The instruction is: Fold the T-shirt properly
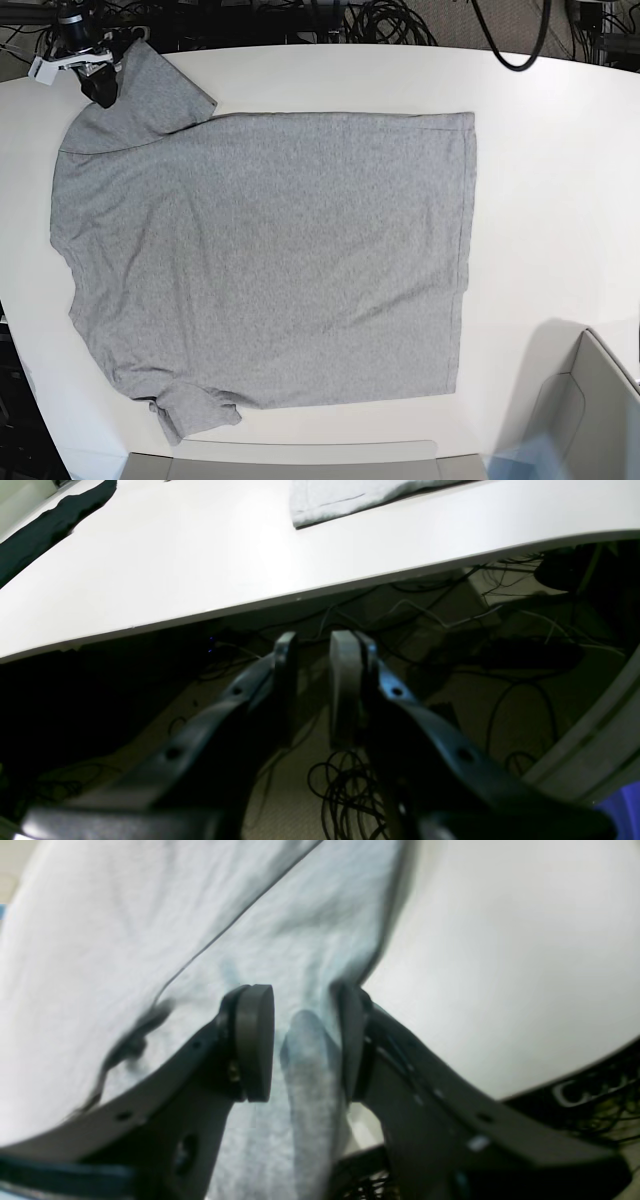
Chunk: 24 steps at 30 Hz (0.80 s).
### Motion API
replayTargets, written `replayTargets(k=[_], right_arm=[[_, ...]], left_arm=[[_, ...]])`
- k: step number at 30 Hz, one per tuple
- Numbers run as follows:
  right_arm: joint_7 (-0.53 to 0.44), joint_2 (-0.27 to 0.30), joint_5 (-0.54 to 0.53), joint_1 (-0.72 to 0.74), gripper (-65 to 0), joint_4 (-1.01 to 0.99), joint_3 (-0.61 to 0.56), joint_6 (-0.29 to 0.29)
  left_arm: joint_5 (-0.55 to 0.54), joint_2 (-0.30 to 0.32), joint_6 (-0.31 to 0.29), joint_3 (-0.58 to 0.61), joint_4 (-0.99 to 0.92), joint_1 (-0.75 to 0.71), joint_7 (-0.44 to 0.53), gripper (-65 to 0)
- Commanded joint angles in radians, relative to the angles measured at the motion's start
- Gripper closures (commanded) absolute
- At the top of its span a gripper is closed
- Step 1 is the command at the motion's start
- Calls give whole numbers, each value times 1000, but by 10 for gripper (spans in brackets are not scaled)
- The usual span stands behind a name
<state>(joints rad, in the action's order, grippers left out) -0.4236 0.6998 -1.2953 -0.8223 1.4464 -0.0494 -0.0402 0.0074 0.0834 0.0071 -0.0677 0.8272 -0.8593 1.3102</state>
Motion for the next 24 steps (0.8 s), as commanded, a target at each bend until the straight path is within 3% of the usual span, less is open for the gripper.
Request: replayTargets(k=[1,9,24], right_arm=[[113,-16,30,-13,-223,-3,-25,0],[121,-157,199,-13,-223,-3,-30,-23],[121,-130,207,2,-223,-3,-28,-20]], left_arm=[[-5,0,3,-2,5,-22,30,-126],[-5,-1,3,1,82,-30,30,-127],[-43,-30,4,-4,412,-110,18,-200]])
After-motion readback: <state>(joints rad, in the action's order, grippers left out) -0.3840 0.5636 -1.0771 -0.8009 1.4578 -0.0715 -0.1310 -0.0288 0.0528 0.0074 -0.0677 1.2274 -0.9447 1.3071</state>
